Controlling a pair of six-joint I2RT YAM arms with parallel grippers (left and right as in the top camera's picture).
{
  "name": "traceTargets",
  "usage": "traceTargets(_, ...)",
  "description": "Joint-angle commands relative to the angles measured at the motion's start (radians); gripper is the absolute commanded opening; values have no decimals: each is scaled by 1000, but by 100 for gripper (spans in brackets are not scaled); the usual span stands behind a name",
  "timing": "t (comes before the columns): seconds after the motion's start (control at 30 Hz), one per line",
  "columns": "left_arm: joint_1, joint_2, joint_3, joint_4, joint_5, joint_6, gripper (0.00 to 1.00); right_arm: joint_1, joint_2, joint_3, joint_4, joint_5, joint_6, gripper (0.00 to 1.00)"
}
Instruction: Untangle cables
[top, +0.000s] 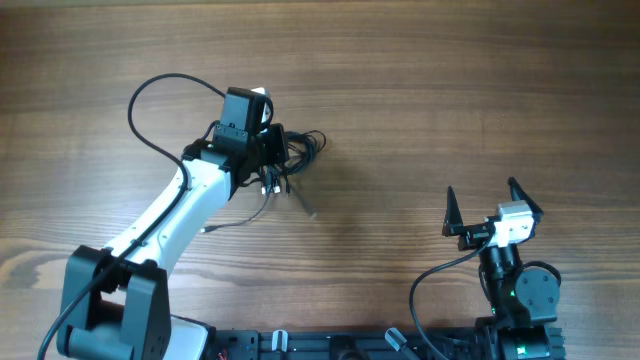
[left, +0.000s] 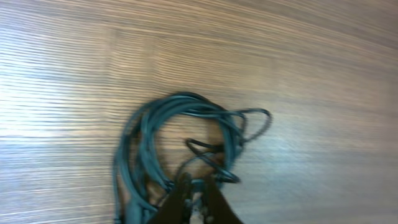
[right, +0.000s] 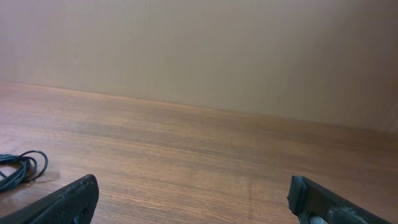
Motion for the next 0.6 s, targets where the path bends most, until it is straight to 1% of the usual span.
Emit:
traceTargets(0.0, 0, 48, 10, -2, -98, 1, 11, -4, -8, -1, 3, -19, -9, 100)
traceTargets(0.03, -2, 58, 10, -6, -97, 1, 12, -4, -8, -1, 3, -19, -8, 100)
traceTargets(0.13, -5, 98, 10, -19, -97, 1, 24, -4, -8, -1, 3, -20, -9, 99)
traceTargets(0.2, -5, 107, 10, -22, -98, 1, 41, -4, -8, -1, 3, -19, -8, 100)
traceTargets(0.27, -5, 108, 10, -9, -98, 2, 53, -4, -8, -1, 3, -19, -8, 100)
traceTargets(0.3, -4, 108, 10, -1, -98, 2, 52, -4, -8, -1, 3, -20, -9, 100)
traceTargets(0.4, -2, 83, 22, 19, -99, 13, 45, -4, -8, -1, 3, -19, -9, 100)
traceTargets(0.43, -2, 69, 36, 16, -98, 13, 44, -4, -8, -1, 3, -19, -8, 99)
traceTargets(0.5, -2, 27, 55, 16, -98, 12, 46, -4, -8, -1, 3, -19, -8, 100)
traceTargets(0.57, -2, -21, 55, 11, -98, 12, 55, -4, -8, -1, 3, -19, -9, 100)
